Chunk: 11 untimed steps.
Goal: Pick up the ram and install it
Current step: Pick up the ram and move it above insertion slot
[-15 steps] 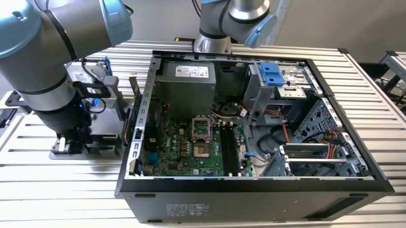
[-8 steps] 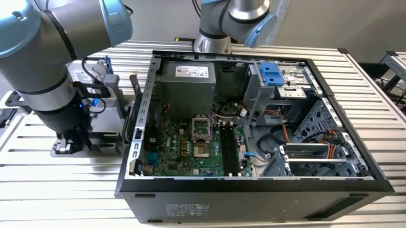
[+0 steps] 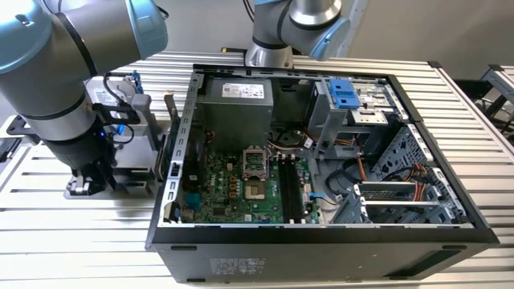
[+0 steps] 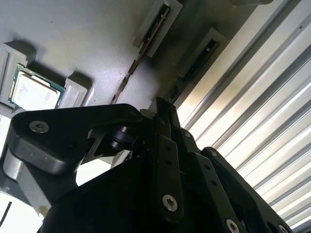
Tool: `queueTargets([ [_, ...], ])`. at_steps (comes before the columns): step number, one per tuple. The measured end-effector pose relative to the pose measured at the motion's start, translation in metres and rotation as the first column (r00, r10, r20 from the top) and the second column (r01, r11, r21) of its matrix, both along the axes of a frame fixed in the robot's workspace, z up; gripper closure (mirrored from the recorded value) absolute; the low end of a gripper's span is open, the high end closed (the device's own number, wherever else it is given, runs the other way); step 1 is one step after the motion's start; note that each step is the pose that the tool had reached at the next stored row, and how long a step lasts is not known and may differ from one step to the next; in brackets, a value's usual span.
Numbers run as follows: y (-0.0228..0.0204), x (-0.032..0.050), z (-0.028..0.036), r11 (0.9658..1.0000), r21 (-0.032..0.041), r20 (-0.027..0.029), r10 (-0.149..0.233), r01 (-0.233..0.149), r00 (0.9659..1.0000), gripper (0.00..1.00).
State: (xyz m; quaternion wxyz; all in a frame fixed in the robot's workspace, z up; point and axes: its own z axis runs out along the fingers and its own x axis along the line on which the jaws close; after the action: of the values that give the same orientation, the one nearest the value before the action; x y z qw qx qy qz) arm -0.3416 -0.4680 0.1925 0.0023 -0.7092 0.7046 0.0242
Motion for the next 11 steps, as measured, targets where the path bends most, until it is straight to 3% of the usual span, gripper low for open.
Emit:
queueTargets([
  [3,-0.0001,-0.0001,0.0057,1.0,-0.0001,-0.0002,0.0,0.0,1.0,1.0],
  [11,0.0,0.0,0.0412,1.0,0.0,0.0,0.0,0.0,1.0,1.0],
])
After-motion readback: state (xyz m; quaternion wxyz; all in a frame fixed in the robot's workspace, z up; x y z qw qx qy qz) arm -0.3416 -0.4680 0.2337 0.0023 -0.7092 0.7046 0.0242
